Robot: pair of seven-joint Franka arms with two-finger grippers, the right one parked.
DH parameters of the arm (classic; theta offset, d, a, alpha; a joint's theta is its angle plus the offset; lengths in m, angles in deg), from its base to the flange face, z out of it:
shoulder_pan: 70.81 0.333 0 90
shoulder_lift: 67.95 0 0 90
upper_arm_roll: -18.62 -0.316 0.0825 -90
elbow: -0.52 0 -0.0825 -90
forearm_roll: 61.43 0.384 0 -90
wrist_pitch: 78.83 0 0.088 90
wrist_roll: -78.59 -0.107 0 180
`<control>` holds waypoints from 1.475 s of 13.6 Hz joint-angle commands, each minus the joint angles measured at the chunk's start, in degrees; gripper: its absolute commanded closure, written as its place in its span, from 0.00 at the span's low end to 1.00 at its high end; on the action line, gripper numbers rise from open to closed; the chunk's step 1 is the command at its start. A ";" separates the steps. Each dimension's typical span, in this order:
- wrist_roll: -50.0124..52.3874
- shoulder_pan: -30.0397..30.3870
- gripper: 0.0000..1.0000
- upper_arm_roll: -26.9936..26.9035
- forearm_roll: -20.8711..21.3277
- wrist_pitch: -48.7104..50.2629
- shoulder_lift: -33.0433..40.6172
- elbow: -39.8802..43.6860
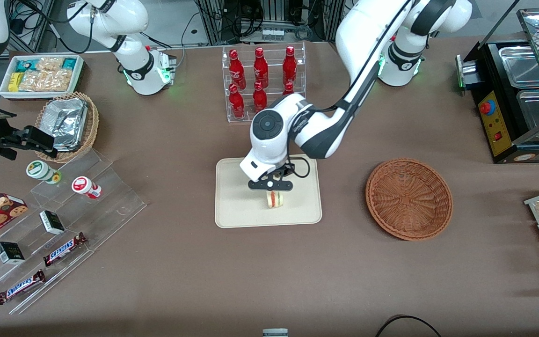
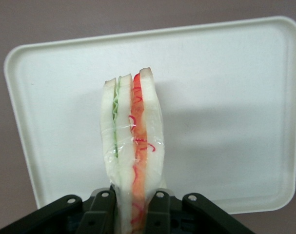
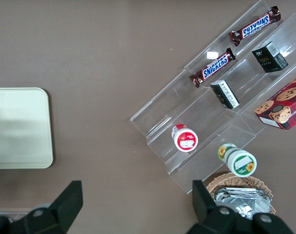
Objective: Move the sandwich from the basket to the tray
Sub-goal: 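Carry the sandwich to the cream tray and lower it onto it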
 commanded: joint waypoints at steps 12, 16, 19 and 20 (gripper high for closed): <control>1.51 -2.60 0.00 -0.86 3.23 -2.19 -5.69 1.78; 1.86 -1.99 0.00 -0.86 2.44 -1.58 -2.54 1.78; 1.78 -1.46 0.00 -1.12 2.52 2.45 2.64 1.69; 1.78 -0.15 0.00 -1.12 2.52 3.60 4.48 1.69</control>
